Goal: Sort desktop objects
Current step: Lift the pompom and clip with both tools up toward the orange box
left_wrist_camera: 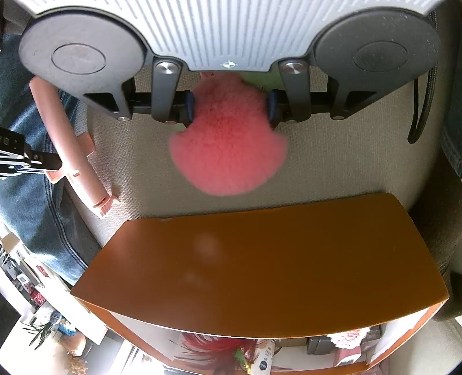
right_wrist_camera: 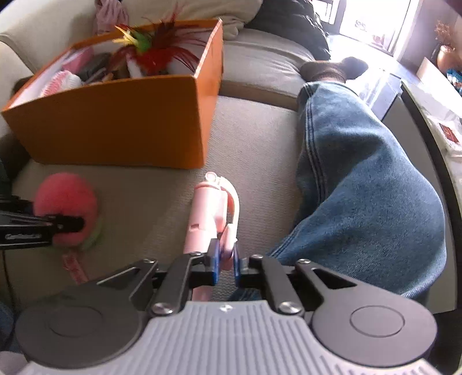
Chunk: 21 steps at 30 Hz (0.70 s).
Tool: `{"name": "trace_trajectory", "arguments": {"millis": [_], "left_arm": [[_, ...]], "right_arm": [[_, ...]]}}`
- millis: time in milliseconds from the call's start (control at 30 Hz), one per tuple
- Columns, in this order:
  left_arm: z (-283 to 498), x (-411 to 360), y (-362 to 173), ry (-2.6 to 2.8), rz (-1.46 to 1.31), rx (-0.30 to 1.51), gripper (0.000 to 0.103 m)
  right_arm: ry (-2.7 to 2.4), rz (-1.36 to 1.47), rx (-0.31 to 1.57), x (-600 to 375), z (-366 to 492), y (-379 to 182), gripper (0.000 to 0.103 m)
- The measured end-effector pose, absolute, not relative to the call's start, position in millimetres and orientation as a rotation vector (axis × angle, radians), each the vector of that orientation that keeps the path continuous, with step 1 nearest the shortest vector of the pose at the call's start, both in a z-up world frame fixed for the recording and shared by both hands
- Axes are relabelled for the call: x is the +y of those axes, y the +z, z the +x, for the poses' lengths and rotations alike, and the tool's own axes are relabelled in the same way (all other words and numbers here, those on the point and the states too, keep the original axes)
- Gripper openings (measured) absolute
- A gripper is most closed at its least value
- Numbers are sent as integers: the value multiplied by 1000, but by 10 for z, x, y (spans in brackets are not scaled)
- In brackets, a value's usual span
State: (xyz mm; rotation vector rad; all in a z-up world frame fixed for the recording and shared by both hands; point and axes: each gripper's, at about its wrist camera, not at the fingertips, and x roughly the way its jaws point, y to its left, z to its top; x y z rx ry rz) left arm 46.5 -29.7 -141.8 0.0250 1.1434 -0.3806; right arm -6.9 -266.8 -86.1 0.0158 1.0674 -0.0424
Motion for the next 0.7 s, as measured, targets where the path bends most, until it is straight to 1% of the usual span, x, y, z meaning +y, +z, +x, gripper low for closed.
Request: {"name": "trace_trajectory", "arguments": {"millis": [67, 100, 267, 300, 333, 433, 567, 700], "left_arm": [[480, -310, -1433, -381, 19, 1147, 53], [479, -319, -1440, -381, 19, 1149, 55], [476, -375, -1475, -386, 35, 1147, 57], [482, -394, -1482, -387, 38, 1147, 57], [482, -412, -1488, -389, 42, 1145, 51], [467, -406, -1461, -395, 35, 1133, 48], [421, -435, -1397, -409, 39, 1114, 48], [362, -398, -1225, -434, 6, 1081, 47]], "right_arm": [[-43, 26, 1063, -2682, -50, -879, 14], [-42, 36, 1064, -2697, -41, -893, 15], [-36, 115, 1072, -2822, -23, -924, 15], [-34, 127, 1069, -2839, -35, -921, 13], [-28, 131, 1061, -2843, -51, -914, 13], [-23, 125, 1037, -2816, -87, -867, 12], [-1, 117, 993, -2797, -124, -716, 12], [42, 115, 943, -2810, -185, -468, 12]]}}
